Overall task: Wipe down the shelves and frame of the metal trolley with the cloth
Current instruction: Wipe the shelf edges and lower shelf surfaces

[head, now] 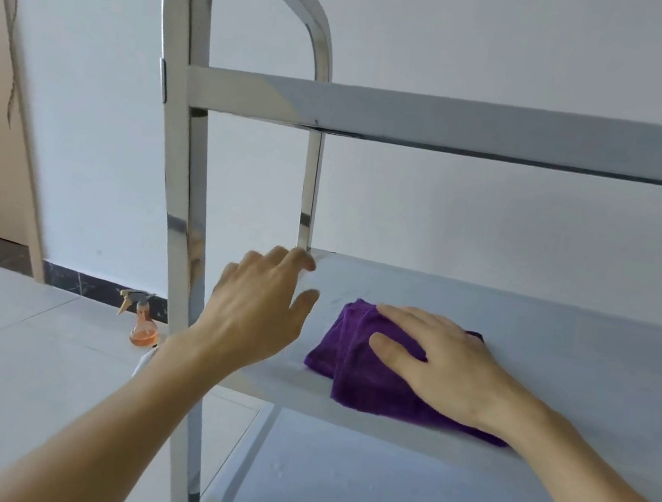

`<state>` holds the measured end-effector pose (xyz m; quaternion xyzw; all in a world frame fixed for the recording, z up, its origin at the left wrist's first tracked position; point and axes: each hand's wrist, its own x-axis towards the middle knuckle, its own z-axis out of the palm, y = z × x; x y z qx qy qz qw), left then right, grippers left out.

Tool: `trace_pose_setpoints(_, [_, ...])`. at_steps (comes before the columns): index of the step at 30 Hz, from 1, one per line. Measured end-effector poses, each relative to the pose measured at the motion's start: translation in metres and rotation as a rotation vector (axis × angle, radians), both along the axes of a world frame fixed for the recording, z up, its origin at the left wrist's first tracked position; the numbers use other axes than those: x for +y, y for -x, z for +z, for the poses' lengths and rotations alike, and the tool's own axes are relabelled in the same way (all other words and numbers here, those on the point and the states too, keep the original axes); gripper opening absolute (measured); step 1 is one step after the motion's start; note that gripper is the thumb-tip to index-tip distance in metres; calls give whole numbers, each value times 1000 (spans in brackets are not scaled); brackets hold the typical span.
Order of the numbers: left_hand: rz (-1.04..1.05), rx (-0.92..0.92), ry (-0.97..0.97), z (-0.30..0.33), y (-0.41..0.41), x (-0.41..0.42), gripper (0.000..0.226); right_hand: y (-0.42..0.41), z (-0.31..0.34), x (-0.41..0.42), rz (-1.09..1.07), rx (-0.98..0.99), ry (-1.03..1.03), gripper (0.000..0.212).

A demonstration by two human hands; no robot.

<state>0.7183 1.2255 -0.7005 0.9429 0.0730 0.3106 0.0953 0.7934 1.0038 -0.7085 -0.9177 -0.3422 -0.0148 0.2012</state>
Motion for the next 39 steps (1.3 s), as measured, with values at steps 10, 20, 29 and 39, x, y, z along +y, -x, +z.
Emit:
trace_pose_setpoints(10, [140, 358, 93, -34, -23, 18, 35, -31, -18, 10, -33, 96, 273, 64])
trace_pose_setpoints(20, [116, 315, 3, -35, -15, 15, 33, -117, -6, 92, -142, 106, 321, 65])
trace_pose_setpoints(29, [127, 384, -123, -30, -16, 14, 25, -76, -19, 64, 99, 54, 326, 69])
trace_pose_setpoints(39, [114, 340, -54, -33, -14, 17, 21, -159, -9, 142, 37, 59, 319, 64])
